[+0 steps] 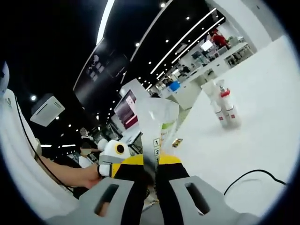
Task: Arrange the skincare products in the storage area until every visible bottle or jar stands upright without overlapping.
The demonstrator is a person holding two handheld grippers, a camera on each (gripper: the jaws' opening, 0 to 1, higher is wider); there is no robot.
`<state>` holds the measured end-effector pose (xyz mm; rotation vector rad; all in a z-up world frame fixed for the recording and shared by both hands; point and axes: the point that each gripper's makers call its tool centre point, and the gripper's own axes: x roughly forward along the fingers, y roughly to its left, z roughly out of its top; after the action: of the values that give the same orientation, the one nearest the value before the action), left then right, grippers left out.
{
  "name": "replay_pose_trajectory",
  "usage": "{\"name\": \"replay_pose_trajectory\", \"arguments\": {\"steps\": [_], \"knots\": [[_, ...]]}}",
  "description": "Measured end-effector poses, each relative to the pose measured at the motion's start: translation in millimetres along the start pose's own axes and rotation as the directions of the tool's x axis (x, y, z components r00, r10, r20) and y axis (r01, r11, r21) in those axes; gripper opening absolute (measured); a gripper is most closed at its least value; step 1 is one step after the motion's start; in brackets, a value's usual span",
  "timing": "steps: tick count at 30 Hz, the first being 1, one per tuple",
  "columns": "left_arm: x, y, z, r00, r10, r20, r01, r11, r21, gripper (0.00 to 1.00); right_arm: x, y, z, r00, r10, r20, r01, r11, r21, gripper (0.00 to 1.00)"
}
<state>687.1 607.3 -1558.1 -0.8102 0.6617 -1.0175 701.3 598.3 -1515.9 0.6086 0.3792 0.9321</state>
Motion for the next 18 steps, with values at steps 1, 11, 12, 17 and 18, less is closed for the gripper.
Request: {"name": "replay_pose_trajectory", "arguments": {"steps": [1,11,12,17,18], "knots": [[0,-0.7,-0.6,1.000,-0.004,-0.001,0.004,1.000,-0.001,0.61,0,1,0.0,1.000,0.004,0.000,-0.004,1.000,0.000,0.04],[-1,-21.7,3.0,0.985,-0.167,0.045,0.172,0.975,-0.141,0.56,-6,4,13.4,0.997,0.051,0.065,-0.055,0.996,0.069,0.03],[-2,-21.6,4.8,0.984,-0.170,0.057,0.177,0.973,-0.149,0.54,-7,3,14.5,0.996,0.050,0.071,-0.055,0.996,0.072,0.03],[-11,-24.3,16.3,0.971,-0.205,0.124,0.226,0.956,-0.187,0.46,-6,3,15.4,0.996,0.049,0.077,-0.055,0.995,0.077,0.03],[-12,-26.1,18.1,0.967,-0.214,0.136,0.238,0.952,-0.194,0.41,-6,4,15.4,0.996,0.051,0.077,-0.057,0.995,0.080,0.03]]}}
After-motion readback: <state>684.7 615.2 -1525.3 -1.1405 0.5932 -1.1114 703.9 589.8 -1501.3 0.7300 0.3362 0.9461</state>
